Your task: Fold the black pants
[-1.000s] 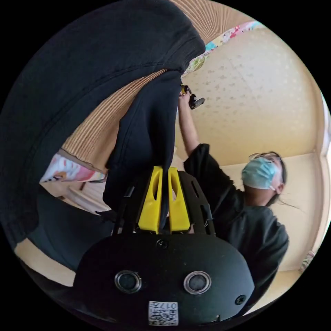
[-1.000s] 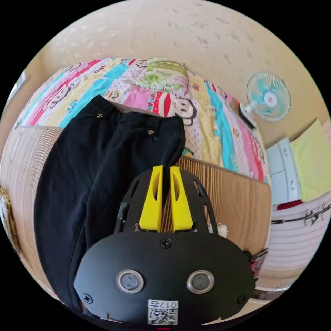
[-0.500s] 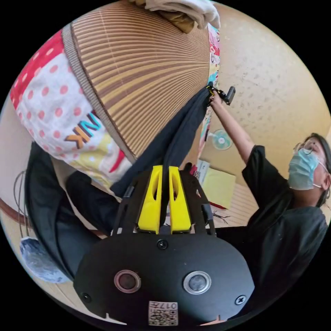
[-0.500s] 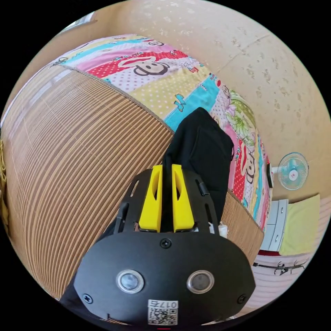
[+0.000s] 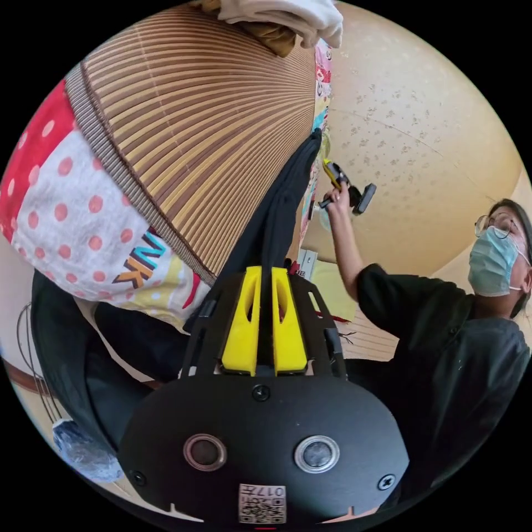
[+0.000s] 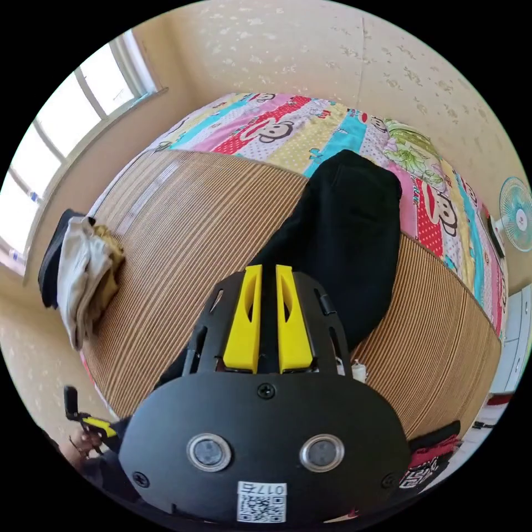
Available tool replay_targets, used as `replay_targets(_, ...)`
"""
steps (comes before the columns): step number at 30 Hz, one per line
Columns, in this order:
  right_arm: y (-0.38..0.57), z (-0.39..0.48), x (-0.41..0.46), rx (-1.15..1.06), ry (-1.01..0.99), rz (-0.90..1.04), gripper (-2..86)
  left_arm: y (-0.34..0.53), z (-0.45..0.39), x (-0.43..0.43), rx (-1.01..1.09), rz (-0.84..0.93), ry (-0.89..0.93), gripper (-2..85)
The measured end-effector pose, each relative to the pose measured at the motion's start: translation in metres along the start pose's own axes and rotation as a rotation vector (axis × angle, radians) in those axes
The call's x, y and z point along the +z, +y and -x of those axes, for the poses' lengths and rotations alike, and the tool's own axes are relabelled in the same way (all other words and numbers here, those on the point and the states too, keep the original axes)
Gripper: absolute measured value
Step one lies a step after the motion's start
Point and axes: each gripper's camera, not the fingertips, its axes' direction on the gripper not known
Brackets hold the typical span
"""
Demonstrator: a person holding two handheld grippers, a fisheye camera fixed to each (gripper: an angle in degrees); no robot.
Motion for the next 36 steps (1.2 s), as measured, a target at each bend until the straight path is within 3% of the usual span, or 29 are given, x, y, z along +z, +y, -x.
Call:
replay_targets(4, 0.141, 0.079, -0.063, -0.210, -0.091, 0.068, 5.2, -0.005, 0.019, 0.006, -0.064, 0.028, 0.022, 3.9)
replay_targets(11, 0.307, 0.122, -0.049, -0.006, -0.293, 0.427, 7.1, -0.033, 0.021, 0.036, -0.065, 0.218, -0.131, 3.8)
replay_targets(15, 0.335, 0.133, -0.043, 0.059, -0.405, 0.416, 8.6, -0.039, 0.023, 0.053, -0.066, 0.326, -0.166, 3.9)
replay_targets(22, 0.343, 0.118, -0.082, 0.274, -0.512, 0.319, 3.2, -0.043, 0.010, 0.077, -0.002, 0.457, -0.251, 3.9)
replay_targets(26, 0.351, 0.105, -0.163, 0.342, -0.514, 0.182, 2.6, -0.024, -0.028, 0.092, 0.246, 0.555, -0.127, 3.7)
replay_targets(30, 0.360, 0.103, -0.208, 0.372, -0.450, 0.131, 2.4, 0.002, -0.016, 0.121, 0.293, 0.591, -0.233, 3.6)
replay_targets(33, 0.369, 0.111, -0.188, 0.364, -0.333, 0.207, 2.4, 0.010, 0.021, 0.142, 0.259, 0.561, -0.402, 3.3)
replay_targets(36, 0.372, 0.105, -0.163, 0.481, -0.390, 0.243, 2.4, 0.010, 0.038, 0.149, 0.248, 0.529, -0.422, 3.0)
